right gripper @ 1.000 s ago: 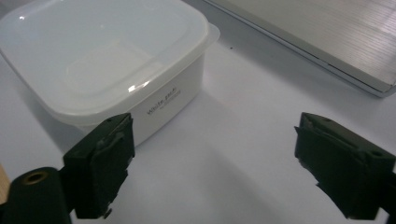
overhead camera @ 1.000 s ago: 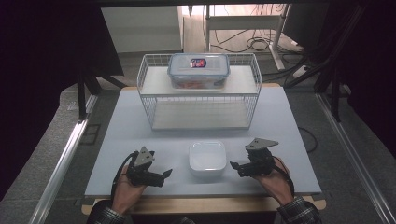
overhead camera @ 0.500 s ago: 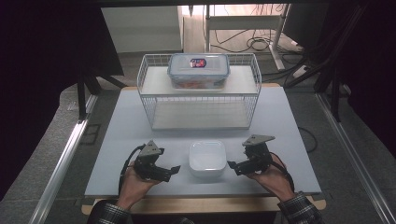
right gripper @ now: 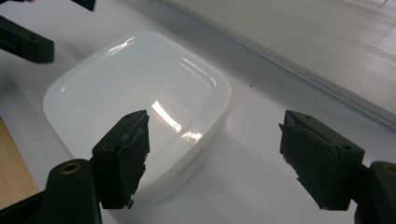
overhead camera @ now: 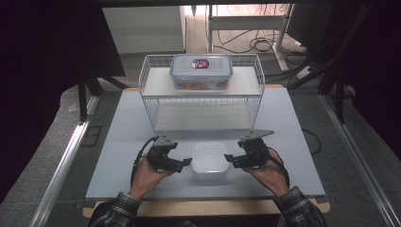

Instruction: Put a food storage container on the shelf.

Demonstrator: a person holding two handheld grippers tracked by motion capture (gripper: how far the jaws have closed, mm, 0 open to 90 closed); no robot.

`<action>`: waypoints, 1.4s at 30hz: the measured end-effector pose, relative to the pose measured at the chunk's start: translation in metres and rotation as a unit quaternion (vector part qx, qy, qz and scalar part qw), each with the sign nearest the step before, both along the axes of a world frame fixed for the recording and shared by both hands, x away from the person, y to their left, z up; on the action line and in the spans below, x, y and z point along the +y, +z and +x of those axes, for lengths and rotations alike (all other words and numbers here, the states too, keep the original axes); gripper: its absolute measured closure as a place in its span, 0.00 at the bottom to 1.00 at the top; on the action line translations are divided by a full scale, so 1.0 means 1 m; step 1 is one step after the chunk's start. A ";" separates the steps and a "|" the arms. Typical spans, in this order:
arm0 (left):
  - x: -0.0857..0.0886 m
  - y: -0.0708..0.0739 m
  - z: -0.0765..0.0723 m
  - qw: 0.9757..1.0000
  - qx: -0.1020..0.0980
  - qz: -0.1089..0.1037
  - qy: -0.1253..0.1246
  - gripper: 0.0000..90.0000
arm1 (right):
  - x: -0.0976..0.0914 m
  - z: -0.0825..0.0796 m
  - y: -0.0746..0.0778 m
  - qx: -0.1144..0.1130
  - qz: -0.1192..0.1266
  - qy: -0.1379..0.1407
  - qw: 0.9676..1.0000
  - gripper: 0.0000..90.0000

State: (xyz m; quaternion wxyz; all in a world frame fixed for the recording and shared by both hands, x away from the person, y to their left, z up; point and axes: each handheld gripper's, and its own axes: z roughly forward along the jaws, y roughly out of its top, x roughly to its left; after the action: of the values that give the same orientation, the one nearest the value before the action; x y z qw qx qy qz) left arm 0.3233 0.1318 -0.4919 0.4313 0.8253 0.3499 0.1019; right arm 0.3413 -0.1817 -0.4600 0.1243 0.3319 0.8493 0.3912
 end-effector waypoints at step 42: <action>0.000 -0.006 -0.004 0.986 0.089 -0.136 0.048 0.88 | 0.001 -0.005 -0.006 0.090 0.081 -0.061 0.991 0.86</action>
State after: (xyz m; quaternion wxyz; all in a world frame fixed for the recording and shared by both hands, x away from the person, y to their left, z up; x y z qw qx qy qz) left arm 0.3191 0.1314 -0.4983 0.5011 0.7472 0.4365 0.0004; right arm 0.3362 -0.1807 -0.4664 0.0439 0.4261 0.8006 0.4190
